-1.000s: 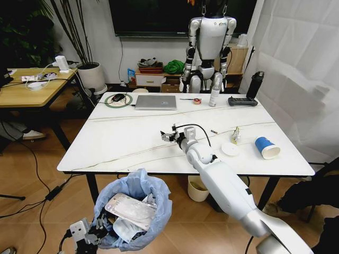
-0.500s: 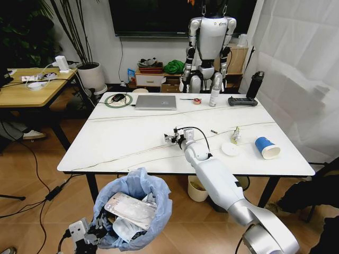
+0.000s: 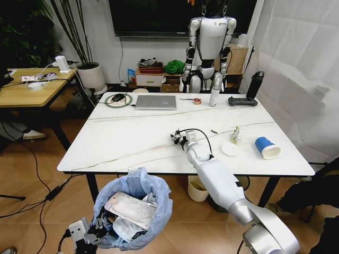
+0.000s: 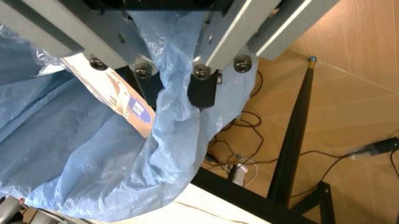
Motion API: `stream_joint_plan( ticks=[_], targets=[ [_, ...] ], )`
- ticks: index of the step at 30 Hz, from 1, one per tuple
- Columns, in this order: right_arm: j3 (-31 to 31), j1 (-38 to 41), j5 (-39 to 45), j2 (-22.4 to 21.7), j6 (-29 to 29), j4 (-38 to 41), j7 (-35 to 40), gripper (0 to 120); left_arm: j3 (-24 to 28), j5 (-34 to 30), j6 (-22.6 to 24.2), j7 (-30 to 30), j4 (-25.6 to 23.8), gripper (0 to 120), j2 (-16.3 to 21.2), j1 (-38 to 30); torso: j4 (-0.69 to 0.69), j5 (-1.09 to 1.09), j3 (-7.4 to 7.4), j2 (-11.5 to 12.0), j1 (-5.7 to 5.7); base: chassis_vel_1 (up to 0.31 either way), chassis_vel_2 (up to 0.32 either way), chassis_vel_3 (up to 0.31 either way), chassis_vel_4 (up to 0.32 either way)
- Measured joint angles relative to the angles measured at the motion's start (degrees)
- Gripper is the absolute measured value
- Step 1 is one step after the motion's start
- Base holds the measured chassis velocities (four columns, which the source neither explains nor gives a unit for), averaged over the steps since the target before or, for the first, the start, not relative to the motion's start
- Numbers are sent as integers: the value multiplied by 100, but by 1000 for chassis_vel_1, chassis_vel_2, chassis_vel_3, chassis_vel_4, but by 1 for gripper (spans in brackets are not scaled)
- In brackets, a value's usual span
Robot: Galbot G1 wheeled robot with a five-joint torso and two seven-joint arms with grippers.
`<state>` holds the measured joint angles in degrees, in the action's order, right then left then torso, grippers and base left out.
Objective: Pick up the trash bin and place the trash from the table into it.
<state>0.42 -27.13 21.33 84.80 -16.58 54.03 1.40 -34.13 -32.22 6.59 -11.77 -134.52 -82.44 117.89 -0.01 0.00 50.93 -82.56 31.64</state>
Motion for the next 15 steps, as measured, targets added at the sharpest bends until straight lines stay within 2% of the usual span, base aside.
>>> stream_joint_plan(
  ticks=[4,8,10,11,15],
  targets=[
    [-17,-20,0,-25,0,25,0,25,-1,-8,0,0,3,0,6,-10,0,0,0,0,0,0,0,0,0],
    [-48,-56,-19,-35,8,48,0,7,-1,-20,0,-2,16,0,13,-24,0,0,-1,0,0,0,0,0,0],
    [-51,-65,-22,-35,12,52,1,5,-1,-23,0,-2,18,0,17,-28,0,0,-1,0,0,0,0,0,0],
    [-58,-74,-24,-37,17,62,0,0,-1,-28,0,-2,20,0,20,-32,0,0,-1,0,0,0,0,0,0],
    [-83,-149,59,-118,11,261,0,0,-3,-43,0,-7,35,0,31,-45,2,0,0,0,0,0,0,0,0]
  ],
)
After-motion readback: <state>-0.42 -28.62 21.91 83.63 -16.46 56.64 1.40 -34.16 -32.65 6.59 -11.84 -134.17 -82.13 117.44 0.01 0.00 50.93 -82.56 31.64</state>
